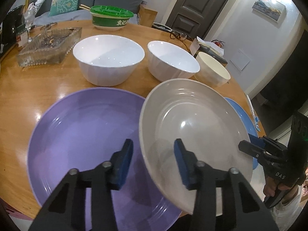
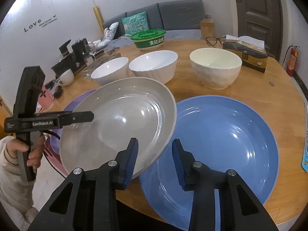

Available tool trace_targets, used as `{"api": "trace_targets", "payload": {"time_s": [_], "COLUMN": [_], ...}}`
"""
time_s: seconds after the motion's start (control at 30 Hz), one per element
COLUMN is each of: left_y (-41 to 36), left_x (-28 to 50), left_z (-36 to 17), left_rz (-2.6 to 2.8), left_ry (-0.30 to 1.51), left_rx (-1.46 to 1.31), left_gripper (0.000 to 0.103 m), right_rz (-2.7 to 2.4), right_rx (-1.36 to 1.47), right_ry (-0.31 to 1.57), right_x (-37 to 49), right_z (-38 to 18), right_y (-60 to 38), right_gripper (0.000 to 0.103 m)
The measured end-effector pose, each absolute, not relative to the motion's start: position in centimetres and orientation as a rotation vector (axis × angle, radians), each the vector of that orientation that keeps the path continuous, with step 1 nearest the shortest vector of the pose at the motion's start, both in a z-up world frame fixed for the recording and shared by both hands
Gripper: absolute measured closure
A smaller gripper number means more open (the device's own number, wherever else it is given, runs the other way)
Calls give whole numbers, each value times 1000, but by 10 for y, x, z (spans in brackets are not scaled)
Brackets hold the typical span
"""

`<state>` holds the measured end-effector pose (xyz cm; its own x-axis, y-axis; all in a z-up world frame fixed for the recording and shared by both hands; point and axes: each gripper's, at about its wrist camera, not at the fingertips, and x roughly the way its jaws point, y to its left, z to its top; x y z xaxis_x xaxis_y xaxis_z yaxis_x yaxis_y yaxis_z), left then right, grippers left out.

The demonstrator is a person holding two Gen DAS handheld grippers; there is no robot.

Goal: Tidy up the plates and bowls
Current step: 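Close the left tool on the beige plate rim and lift it, then carry the beige plate with the left tool and lower it onto the blue plate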

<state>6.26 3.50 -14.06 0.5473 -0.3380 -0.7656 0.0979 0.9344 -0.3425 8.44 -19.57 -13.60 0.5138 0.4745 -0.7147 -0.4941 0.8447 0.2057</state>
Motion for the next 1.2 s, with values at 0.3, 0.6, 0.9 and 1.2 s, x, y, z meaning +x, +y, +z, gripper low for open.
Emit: {"api": "trace_targets", "payload": {"time_s": [0.3,0.6,0.9,1.2], "left_y": [40,38,13,-41], "left_x": [63,58,57,69], "left_z": [-137,-124,-96,-78], "left_rz": [-322,-311,-329,-381], "left_ry": [964,943,903,895], "left_rx": [-273,-253,-195,-132], "left_gripper": [86,86,86,86], "right_rz": [561,546,527,456], "right_rx": [-77,-78,-57,-38], "right_ry": [843,814,768,716], "right_x": [80,75,69,58], "right_z": [-139,-133,-113,-102], "right_y": [-189,-192,-208,-256], "right_gripper": [81,87,87,87]}}
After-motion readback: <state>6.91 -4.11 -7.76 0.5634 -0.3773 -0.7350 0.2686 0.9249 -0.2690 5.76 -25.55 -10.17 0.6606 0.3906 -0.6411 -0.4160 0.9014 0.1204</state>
